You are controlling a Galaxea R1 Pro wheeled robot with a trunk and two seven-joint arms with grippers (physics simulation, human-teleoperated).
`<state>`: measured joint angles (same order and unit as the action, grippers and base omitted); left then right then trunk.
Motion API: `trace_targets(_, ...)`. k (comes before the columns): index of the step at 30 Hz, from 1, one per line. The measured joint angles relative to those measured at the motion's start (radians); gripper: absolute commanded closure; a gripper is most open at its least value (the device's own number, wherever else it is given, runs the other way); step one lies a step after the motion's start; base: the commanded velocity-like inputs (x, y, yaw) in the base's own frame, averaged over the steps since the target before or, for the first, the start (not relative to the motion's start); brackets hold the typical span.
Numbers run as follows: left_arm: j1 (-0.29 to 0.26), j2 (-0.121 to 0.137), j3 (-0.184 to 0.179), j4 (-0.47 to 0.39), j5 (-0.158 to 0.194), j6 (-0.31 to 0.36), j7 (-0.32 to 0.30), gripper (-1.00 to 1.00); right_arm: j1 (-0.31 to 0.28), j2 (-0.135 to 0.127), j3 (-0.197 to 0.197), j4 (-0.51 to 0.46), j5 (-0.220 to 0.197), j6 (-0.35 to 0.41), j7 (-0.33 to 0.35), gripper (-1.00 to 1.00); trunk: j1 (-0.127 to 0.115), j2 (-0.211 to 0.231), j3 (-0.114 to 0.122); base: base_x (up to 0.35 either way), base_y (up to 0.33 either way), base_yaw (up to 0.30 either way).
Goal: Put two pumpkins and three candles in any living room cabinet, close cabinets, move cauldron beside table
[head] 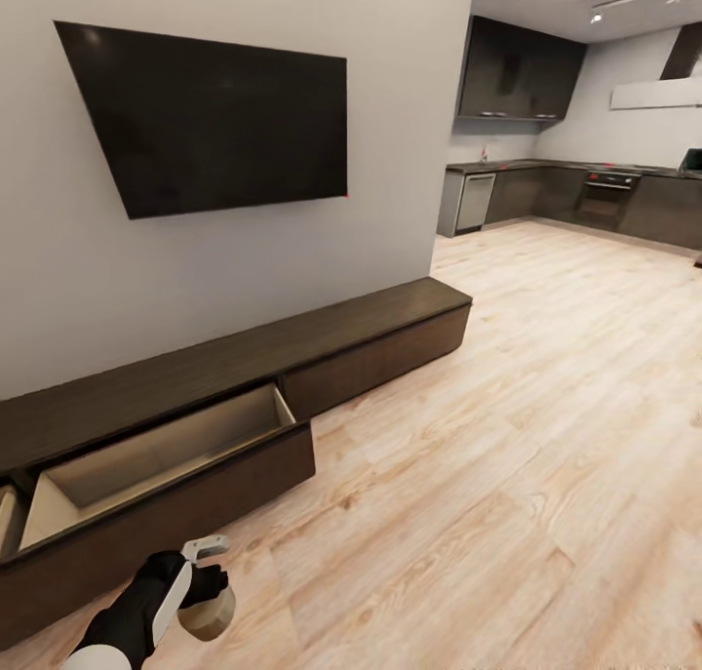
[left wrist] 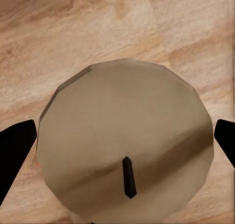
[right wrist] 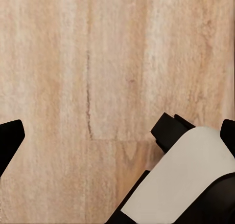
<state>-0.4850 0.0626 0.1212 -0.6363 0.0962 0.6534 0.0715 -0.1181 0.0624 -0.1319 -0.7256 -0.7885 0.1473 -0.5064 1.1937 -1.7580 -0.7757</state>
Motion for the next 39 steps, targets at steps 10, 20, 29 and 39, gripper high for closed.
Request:
trace_targets(10, 0.000, 0.000, 0.000, 0.000, 0.000, 0.000, 0.001, 1.00, 0.000, 0.001, 0.001, 0.000, -0.001, 0.000, 0.000, -1.00, 0.000, 0.000, 0.010, 0.000, 0.000, -0.248)
trace_targets(20, 0.000, -0.001, 0.000, 0.000, 0.000, 0.000, 0.000, 1.00, 0.000, 0.001, 0.001, 0.000, -0.001, 0.000, 0.000, -1.00, 0.000, 0.000, 0.018, 0.000, 0.000, -0.255)
trace_targets(29, 0.000, -0.003, 0.000, 0.000, 0.000, 0.000, 0.000, 1.00, 0.000, 0.000, 0.002, 0.000, -0.001, 0.000, 0.002, -1.00, 0.000, 0.000, 0.025, 0.000, 0.000, -0.263)
trace_targets(39, 0.000, -0.002, 0.000, 0.000, 0.000, -0.001, 0.001, 1.00, 0.000, 0.001, 0.002, 0.001, 0.001, -0.001, 0.006, -1.00, 0.000, 0.000, 0.027, 0.000, 0.000, -0.277)
